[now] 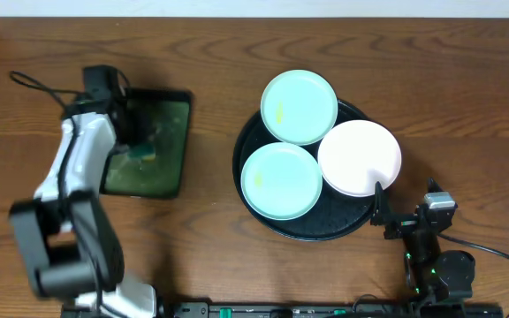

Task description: Clean dirty plates on tray and stack at the side

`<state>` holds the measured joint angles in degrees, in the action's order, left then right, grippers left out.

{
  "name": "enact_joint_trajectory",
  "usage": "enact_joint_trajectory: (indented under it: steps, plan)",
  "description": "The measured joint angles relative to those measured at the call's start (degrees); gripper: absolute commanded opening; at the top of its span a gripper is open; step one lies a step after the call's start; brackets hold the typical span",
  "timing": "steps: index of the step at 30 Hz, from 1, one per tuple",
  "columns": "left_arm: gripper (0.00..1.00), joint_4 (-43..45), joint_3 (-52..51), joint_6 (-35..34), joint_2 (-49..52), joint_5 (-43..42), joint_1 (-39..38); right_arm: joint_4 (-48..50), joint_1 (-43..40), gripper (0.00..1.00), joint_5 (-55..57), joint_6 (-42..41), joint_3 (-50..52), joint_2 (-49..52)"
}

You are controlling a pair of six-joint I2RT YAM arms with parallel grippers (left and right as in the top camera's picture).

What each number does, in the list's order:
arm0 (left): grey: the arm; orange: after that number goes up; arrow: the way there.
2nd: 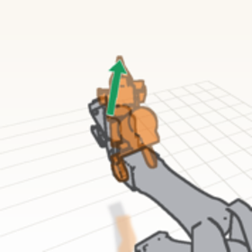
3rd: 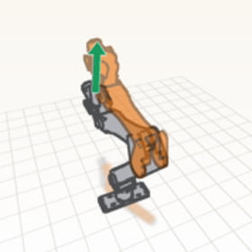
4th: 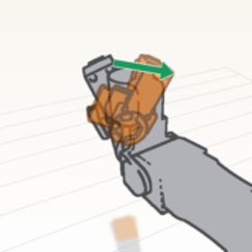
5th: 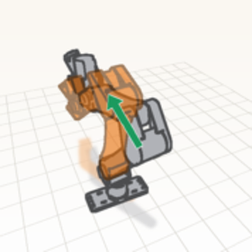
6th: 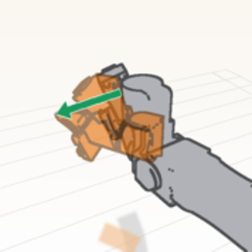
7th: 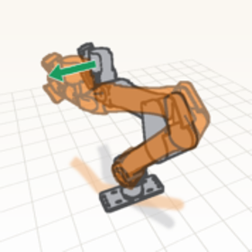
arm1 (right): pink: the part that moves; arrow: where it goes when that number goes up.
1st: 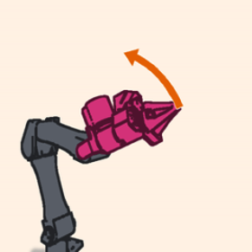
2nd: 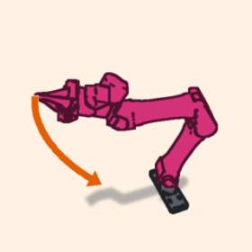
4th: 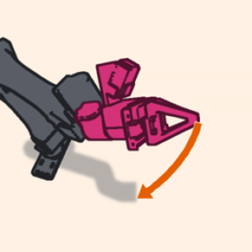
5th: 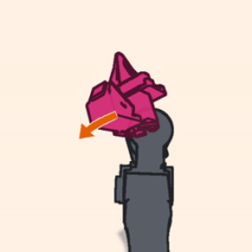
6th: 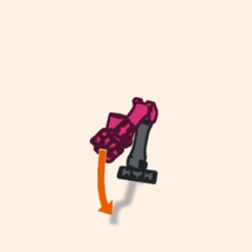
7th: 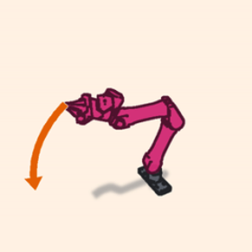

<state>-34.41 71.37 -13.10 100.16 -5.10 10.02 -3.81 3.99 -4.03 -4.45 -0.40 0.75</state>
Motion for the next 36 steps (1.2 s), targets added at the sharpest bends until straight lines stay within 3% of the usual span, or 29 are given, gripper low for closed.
enact_joint_trajectory:
  steps: [8,13,18,21,29,33,36]
  plan:
    - [0.07,4.13,3.32,-0.46,-18.53,-1.6,-0.48,0.0,0.0,0.99,0.0,0.0,0.0,0.0]
    - [0.07,8.37,-0.9,-0.57,-9.81,-0.63,-0.48,-0.02,0.0,0.99,0.0,0.0,0.0,0.0]
    - [0.07,3.41,-4.72,-0.59,3.58,0.11,-0.04,0.0,0.0,0.99,0.0,0.0,0.0,0.0]
    - [0.07,2.6,-3.98,-0.59,0.42,-0.2,0.28,0.0,0.0,0.99,0.0,0.0,0.0,0.0]
    - [0.07,8.11,1.73,-0.61,-19.8,-4.66,0.07,0.0,0.0,0.99,0.0,0.0,0.0,0.0]
    - [0.07,8.55,1.33,-0.61,-18.25,-2.25,-0.39,0.0,0.0,0.99,0.0,0.0,0.0,0.0]
    - [0.07,7.74,-0.72,-0.61,-9.86,-1.2,-0.42,0.0,0.0,0.99,0.0,0.0,0.0,0.0]
